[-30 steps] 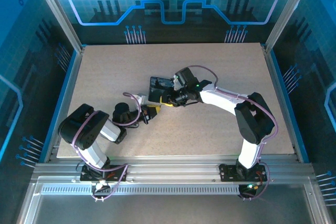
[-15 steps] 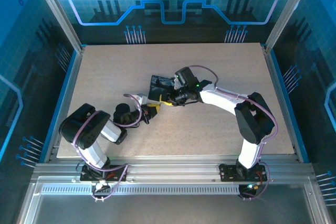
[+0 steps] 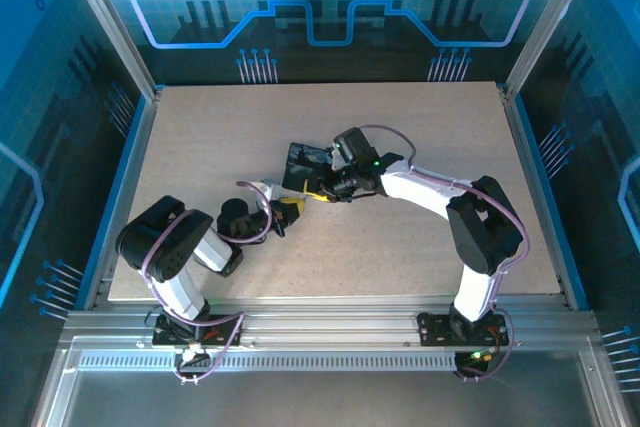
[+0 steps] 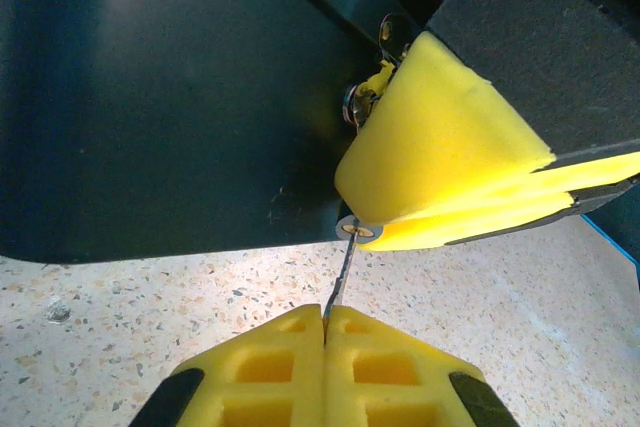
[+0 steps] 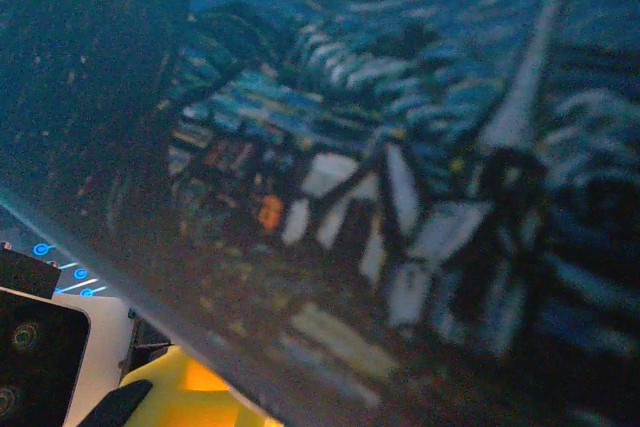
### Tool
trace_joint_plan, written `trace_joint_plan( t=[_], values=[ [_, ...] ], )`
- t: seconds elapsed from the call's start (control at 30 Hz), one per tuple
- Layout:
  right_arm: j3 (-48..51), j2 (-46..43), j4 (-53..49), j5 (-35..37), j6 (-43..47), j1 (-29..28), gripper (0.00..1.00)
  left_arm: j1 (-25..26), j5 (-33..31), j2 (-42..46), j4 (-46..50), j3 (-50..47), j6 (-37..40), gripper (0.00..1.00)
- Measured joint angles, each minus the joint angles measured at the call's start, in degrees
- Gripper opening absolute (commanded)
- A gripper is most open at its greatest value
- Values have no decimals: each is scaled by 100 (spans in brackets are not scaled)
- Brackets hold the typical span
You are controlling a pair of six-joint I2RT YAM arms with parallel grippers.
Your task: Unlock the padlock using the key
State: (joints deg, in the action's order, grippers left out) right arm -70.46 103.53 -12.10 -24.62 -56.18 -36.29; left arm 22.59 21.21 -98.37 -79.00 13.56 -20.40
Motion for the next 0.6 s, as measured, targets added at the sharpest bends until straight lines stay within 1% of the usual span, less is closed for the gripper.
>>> trace_joint_plan(
  t=[0.23, 0.6],
  values=[
    [31, -2, 17, -72, 0, -2, 2, -2, -105, 0, -11, -98, 0, 0],
    [39, -2, 17, -118, 0, -2, 2, -2, -79, 2, -15, -92, -4, 0]
  ],
)
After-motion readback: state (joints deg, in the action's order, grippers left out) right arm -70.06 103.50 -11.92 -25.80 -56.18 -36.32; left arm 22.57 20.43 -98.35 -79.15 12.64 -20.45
